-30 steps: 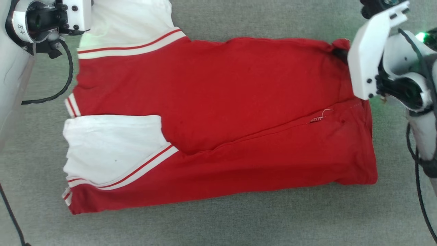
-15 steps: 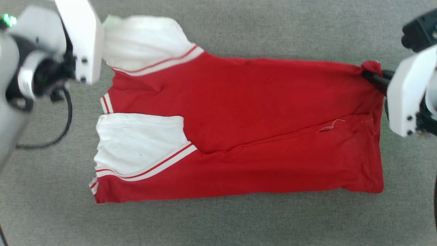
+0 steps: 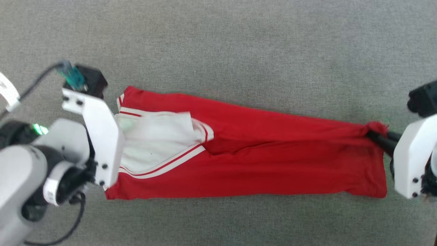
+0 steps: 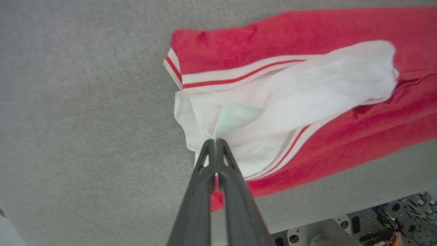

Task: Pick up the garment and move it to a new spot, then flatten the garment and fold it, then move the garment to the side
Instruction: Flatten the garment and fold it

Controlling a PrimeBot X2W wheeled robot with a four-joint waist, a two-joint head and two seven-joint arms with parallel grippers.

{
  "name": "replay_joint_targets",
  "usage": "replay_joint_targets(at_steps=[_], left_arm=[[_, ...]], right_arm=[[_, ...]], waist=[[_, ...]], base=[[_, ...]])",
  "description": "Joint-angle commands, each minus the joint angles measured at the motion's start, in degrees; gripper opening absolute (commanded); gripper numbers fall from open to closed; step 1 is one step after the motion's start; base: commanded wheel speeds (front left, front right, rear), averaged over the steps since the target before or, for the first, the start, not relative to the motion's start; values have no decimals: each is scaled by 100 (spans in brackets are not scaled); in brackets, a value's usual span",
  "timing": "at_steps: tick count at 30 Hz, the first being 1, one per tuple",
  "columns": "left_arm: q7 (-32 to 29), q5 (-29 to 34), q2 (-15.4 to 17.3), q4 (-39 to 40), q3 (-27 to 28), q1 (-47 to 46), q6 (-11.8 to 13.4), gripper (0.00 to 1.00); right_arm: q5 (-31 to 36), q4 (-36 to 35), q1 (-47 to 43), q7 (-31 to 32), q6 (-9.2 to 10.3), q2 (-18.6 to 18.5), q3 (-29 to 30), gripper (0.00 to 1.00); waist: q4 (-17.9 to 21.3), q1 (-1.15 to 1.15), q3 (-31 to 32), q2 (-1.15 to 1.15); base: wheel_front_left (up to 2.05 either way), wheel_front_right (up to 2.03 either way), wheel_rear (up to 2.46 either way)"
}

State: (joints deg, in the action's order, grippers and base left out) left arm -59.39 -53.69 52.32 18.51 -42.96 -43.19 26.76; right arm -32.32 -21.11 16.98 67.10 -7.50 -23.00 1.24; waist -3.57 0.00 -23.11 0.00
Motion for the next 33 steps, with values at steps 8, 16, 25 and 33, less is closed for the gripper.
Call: replay_joint_targets(at_steps=[8,16,25,33], left_arm=[[453,-420,-372,-796,-124,746,-207,0],[1143,-446,-655,-1431,60,815,-543,100],[2430,-264,-586,-1096,519,1014,-857,100],[4238,135,-616,-1060,959,1457,-1123,100]], right_arm=[[132,493,-390,-306,2,275,-174,0],[-20,702,-233,-722,1,176,-344,100],[-250,505,-503,-856,1,132,307,100],[-312,692,-875,-619,1,283,994,100]], waist=[[6,0,56,0],[11,0,149,0],[-42,0,266,0],[-145,0,291,0]], base=[[0,0,0],[0,0,0],[0,0,0],[0,0,0]])
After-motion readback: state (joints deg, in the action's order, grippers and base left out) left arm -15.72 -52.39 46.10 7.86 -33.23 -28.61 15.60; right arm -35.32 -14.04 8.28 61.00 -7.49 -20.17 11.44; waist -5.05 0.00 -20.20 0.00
